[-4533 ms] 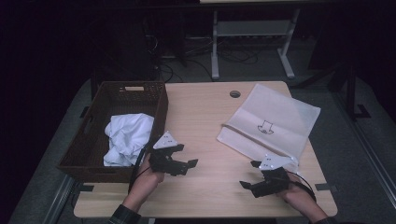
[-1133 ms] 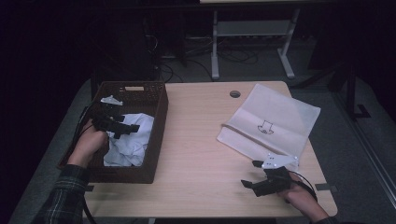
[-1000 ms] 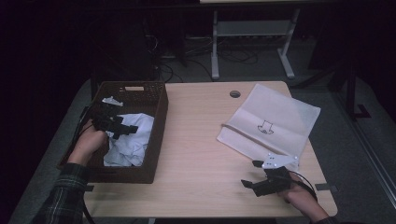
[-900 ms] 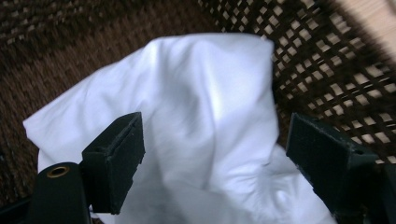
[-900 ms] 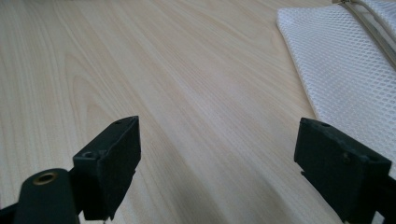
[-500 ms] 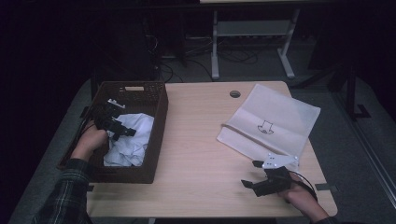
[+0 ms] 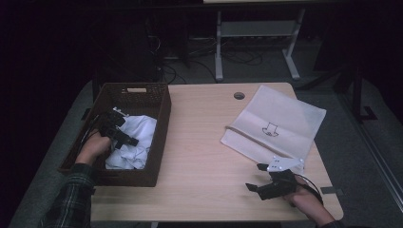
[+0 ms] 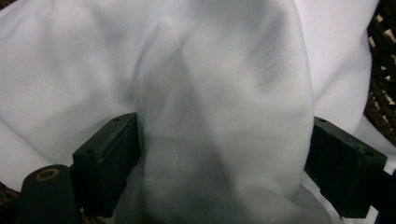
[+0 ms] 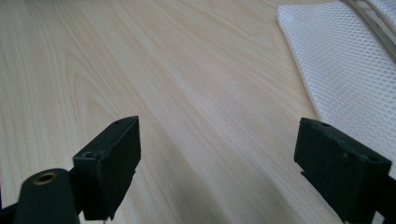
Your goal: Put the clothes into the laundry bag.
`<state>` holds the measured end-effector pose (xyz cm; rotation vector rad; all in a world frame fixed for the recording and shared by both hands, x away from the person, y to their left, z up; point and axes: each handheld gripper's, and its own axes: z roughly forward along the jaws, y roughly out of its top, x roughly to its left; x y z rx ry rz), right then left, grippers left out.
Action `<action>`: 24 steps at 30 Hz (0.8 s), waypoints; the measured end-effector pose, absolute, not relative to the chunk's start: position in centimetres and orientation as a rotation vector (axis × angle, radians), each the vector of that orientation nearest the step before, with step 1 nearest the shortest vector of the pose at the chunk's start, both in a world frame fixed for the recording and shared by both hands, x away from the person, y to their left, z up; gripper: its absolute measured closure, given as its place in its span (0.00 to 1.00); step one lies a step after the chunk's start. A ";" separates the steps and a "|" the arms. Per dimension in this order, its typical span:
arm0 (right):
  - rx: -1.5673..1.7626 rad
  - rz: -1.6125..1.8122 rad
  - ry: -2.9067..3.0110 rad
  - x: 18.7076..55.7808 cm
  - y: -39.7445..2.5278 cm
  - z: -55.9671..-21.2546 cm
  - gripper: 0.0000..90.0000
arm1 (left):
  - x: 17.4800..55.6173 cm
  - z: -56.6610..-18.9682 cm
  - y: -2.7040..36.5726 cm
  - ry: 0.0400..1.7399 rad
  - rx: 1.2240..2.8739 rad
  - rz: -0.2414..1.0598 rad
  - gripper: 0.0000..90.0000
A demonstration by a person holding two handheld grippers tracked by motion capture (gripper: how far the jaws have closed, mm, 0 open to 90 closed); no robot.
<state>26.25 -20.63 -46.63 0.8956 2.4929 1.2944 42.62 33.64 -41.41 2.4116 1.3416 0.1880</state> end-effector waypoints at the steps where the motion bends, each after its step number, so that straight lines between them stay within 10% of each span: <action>1: 0.896 1.294 2.493 26.2 -20.6 -46.6 0.15 | 42.6 -41.5 33.6 1.338 2.411 0.192 0.16; 24: 0.884 1.284 2.497 26.2 -20.5 -46.7 0.15 | 42.4 -44.0 32.6 1.460 2.399 0.190 0.00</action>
